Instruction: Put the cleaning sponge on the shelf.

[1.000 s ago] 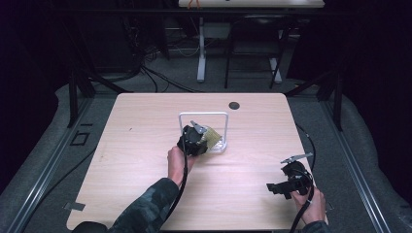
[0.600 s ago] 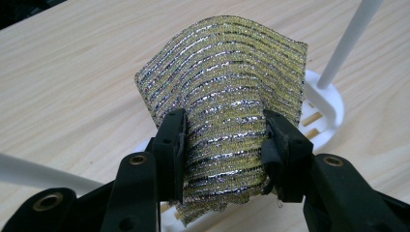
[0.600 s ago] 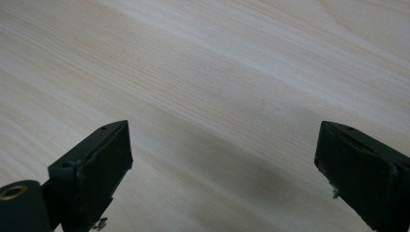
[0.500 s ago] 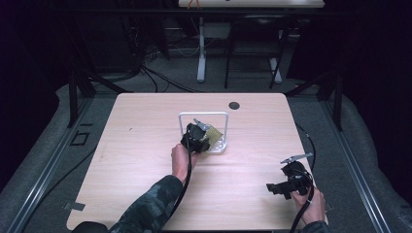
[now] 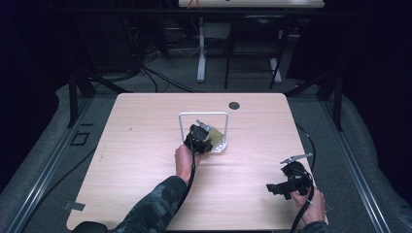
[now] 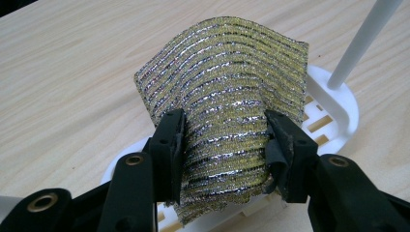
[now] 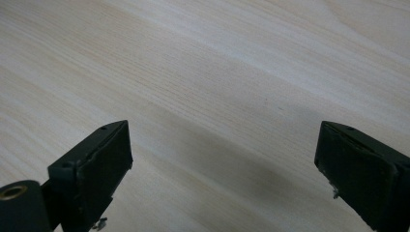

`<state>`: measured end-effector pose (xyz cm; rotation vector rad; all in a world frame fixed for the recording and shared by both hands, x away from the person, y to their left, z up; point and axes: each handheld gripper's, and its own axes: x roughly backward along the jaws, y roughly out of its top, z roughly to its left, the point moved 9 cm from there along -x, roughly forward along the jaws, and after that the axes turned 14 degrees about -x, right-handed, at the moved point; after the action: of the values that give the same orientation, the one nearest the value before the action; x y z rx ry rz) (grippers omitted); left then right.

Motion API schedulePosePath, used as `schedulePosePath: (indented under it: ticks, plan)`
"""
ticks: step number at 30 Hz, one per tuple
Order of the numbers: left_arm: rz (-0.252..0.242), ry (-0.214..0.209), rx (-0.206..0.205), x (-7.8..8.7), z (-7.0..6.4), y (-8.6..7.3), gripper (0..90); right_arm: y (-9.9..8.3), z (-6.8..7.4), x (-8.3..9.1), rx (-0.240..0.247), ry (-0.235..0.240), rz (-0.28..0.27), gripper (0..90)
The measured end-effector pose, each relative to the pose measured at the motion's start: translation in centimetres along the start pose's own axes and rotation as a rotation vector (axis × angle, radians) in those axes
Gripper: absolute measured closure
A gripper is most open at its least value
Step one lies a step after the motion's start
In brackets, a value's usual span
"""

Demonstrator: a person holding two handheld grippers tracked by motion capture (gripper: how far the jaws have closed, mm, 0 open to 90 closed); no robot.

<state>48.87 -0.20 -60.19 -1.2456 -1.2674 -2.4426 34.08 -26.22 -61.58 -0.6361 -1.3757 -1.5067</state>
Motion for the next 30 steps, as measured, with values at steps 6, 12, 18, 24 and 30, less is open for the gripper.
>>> schedulePosePath:
  ticks: [6,12,18,24,30]
  plan:
    - [0.009,-0.015,0.016,-0.29,0.13,-0.27,47.2,-0.07,-0.01,-0.08,0.014,-0.003,0.009,5.6]
    - [0.017,-0.023,0.014,-0.43,0.06,-0.39,38.9,-0.1,0.12,-0.1,0.009,0.0,0.012,5.7]
    - [0.013,-0.03,0.012,-0.3,-0.2,-0.33,31.6,-0.06,0.18,-0.14,0.012,0.001,0.009,5.6]
    - [0.012,-0.036,0.002,-0.12,-0.16,-0.3,30.2,-0.14,0.06,-0.08,0.02,-0.003,0.016,5.6]
    - [0.009,-0.061,-0.013,0.21,-0.47,-0.14,26.3,-0.11,-0.1,-0.18,0.015,0.002,0.01,5.6]
